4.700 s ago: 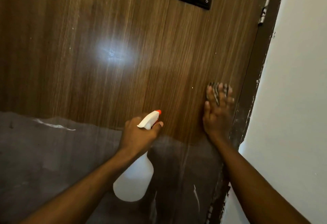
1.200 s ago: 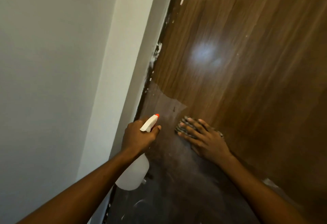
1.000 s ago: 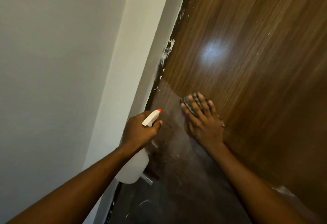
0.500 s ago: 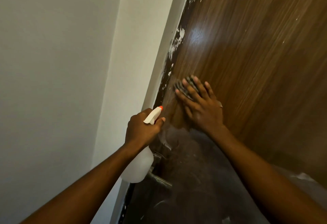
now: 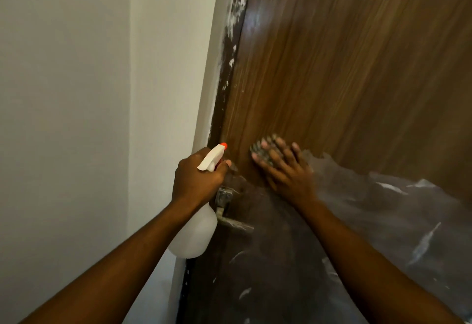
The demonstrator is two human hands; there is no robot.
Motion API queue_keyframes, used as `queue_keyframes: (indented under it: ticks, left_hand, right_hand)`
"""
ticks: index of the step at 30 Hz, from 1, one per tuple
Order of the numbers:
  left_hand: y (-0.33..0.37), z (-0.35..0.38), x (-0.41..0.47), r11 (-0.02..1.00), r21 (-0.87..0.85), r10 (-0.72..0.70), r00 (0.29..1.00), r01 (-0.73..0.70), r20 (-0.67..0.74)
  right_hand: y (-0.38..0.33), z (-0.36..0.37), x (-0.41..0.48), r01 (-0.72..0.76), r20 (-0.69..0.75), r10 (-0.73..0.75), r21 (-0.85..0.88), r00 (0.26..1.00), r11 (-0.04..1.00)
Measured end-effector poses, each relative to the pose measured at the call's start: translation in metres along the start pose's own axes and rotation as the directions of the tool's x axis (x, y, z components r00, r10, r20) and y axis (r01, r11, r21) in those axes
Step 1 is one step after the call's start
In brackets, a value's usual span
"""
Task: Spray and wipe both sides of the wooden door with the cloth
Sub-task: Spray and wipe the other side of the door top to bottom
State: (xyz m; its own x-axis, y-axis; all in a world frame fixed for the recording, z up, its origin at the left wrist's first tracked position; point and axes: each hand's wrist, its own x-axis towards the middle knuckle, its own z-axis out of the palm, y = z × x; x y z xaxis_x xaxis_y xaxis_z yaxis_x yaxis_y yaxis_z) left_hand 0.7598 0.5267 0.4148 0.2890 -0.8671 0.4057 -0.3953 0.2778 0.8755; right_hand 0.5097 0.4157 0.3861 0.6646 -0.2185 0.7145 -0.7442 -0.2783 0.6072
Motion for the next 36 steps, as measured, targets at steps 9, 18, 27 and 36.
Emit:
queue_keyframes:
  ticks: [9, 18, 27, 36]
  left_hand:
    - [0.0, 0.023, -0.006, 0.998, -0.056, 0.025, 1.0, -0.025, 0.014]
    - [0.015, 0.081, -0.028, 0.997, -0.056, -0.056, 0.997, 0.059, 0.052]
    - [0.038, 0.147, -0.052, 1.0, -0.003, 0.029, 0.997, -0.029, 0.074]
    - [0.06, 0.202, -0.092, 0.996, -0.023, -0.084, 0.994, 0.086, 0.077]
  right_hand:
    - [-0.055, 0.035, 0.017, 0.29, 0.047, -0.295, 0.088, 0.954, 0.953]
    - [0.05, -0.016, -0.054, -0.297, -0.132, 0.29, -0.035, 0.948, 0.954]
    - [0.068, -0.006, -0.101, 0.26, -0.001, -0.26, 0.074, 0.965, 0.963]
    - [0.137, -0.042, -0.113, -0.327, -0.136, 0.326, 0.016, 0.935, 0.945]
